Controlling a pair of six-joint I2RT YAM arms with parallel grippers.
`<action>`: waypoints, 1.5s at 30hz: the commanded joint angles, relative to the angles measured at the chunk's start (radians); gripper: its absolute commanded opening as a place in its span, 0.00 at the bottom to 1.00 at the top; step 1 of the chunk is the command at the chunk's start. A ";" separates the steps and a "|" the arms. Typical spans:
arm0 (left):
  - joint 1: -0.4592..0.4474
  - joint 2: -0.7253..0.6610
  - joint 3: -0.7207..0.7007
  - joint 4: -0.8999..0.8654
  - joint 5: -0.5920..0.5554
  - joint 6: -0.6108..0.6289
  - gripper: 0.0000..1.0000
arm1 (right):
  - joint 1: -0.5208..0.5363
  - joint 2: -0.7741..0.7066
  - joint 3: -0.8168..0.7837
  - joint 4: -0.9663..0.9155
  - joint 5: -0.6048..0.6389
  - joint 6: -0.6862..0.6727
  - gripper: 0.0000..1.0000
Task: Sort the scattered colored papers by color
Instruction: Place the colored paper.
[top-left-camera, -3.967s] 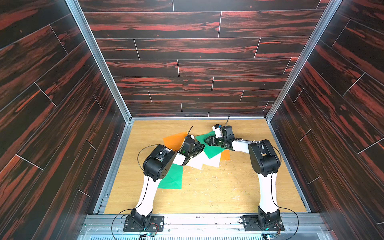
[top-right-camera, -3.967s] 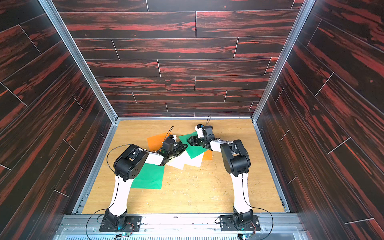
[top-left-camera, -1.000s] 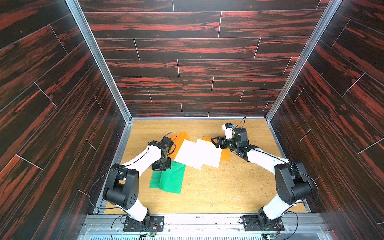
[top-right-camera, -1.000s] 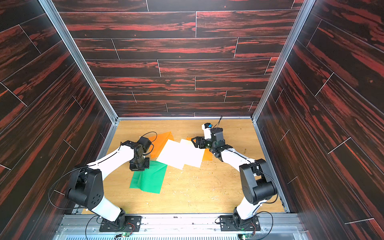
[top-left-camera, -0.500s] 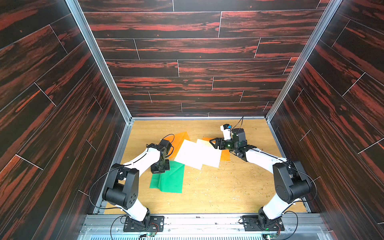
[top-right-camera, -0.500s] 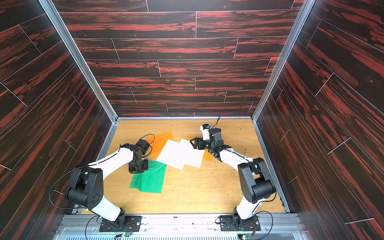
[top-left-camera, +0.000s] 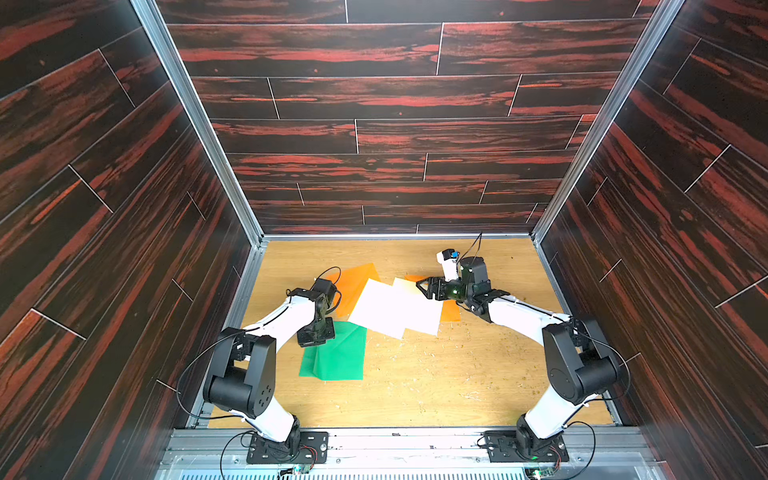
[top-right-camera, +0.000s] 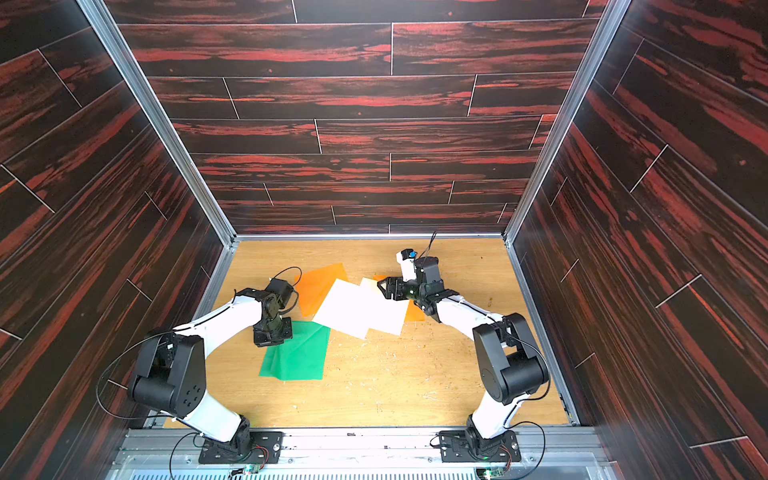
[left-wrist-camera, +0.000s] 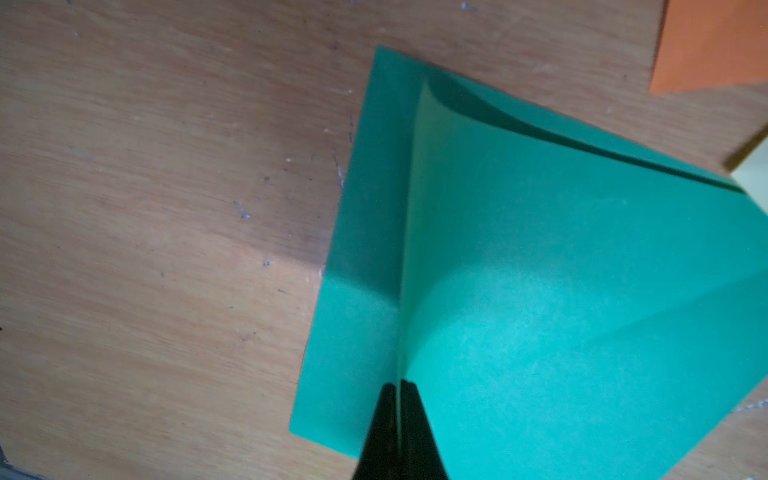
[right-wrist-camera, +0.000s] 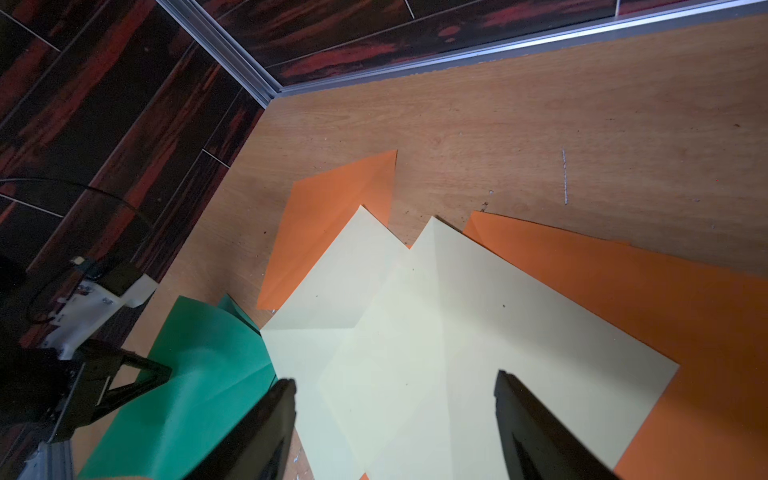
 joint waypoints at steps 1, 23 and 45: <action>0.005 -0.018 -0.009 -0.003 -0.013 0.003 0.11 | 0.007 0.018 0.030 -0.029 0.004 -0.017 0.79; 0.013 -0.033 0.053 -0.103 -0.148 0.017 0.40 | 0.028 0.039 0.049 -0.051 0.011 -0.037 0.79; 0.023 -0.281 -0.143 0.174 -0.255 -0.269 0.39 | 0.529 -0.047 -0.058 -0.207 0.113 0.020 0.69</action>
